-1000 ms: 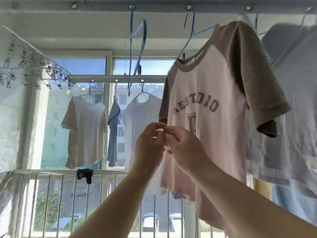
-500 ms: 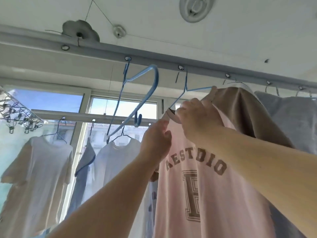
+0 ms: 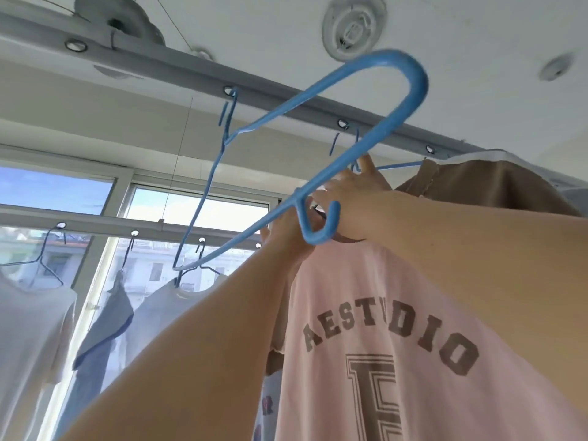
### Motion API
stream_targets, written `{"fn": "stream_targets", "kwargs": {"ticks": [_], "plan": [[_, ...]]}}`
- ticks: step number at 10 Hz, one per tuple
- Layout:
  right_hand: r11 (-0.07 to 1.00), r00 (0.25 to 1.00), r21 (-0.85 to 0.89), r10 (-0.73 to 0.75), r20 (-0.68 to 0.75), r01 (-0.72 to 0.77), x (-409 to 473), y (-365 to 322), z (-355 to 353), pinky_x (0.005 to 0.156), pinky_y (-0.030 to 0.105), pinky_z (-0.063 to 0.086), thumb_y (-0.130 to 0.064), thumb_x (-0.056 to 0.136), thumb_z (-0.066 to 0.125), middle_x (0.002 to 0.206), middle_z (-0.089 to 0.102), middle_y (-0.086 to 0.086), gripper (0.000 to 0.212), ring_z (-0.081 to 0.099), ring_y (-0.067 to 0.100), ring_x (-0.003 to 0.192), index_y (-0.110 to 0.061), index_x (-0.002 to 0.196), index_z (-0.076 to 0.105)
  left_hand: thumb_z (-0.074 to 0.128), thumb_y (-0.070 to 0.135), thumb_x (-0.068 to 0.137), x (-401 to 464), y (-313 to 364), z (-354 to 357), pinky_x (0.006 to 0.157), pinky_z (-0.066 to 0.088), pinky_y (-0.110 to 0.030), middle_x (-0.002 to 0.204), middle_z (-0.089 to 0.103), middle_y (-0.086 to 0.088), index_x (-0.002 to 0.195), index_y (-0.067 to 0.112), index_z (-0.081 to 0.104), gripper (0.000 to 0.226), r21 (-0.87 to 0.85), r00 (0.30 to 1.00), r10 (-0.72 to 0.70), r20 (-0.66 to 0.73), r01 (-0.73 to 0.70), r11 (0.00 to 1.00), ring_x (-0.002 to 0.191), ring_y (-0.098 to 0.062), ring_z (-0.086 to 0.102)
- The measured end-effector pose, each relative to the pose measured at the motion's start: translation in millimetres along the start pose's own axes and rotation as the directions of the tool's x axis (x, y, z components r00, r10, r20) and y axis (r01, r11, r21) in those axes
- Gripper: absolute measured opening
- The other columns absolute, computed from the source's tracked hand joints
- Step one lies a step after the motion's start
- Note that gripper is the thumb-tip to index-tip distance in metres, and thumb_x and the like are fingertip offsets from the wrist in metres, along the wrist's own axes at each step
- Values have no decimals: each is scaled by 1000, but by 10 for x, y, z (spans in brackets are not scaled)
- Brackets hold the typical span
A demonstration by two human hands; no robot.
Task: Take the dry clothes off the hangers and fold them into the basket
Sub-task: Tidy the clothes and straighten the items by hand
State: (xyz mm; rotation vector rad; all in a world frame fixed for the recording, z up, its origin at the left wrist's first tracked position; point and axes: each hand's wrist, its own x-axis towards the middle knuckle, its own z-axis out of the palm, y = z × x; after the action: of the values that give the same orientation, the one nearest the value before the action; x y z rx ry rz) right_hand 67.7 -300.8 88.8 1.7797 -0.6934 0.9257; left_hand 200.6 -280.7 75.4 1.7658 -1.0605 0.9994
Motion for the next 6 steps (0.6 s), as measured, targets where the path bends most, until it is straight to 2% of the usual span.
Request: {"fn": "stream_targets", "kwargs": {"ticks": [1,2,3,4,5,6], "plan": [[998,996,-37,-59,-60,57,125,31,111,108,55,14,-21,97,39,126,55,4,28,36,27,127,-17,123,51,28,29,99,-46,115,-14,110,17,-52,129,48,-4,128,26,48,36,-3,999,41,21,-41,999,129,-25,36],[998,994,-46,38,-98,-43,159,48,195,104,48,21,-27,96,39,125,52,4,28,39,25,121,-21,121,52,30,36,99,25,88,58,105,27,-47,124,43,-9,132,36,45,36,24,988,146,45,-147,989,124,-28,34],[995,988,-69,58,-146,-69,190,71,254,106,50,18,-26,95,37,129,47,5,31,33,26,126,-24,121,54,38,37,97,33,47,134,105,30,-41,127,41,-8,128,34,49,33,-115,985,166,35,-161,980,124,-27,36],[995,977,-16,89,-194,-94,171,150,254,103,48,22,-21,95,39,125,48,5,30,36,26,124,-25,117,59,44,22,96,28,89,169,91,41,-29,119,56,-9,114,16,57,23,-377,977,213,-27,-207,903,112,-23,51],[991,966,54,133,-223,-124,183,192,279,99,45,27,-21,94,45,121,52,5,25,40,26,120,-26,112,62,53,20,92,-12,143,171,62,35,-8,97,63,-3,100,9,62,16,-390,963,185,-196,-249,887,85,-14,53],[984,960,97,170,-223,-152,160,246,286,96,45,31,-19,94,44,122,53,6,26,43,28,118,-19,116,58,52,23,94,-62,146,193,64,35,-15,94,65,-8,95,6,62,19,-319,944,148,-296,-244,916,82,-16,54]]}}
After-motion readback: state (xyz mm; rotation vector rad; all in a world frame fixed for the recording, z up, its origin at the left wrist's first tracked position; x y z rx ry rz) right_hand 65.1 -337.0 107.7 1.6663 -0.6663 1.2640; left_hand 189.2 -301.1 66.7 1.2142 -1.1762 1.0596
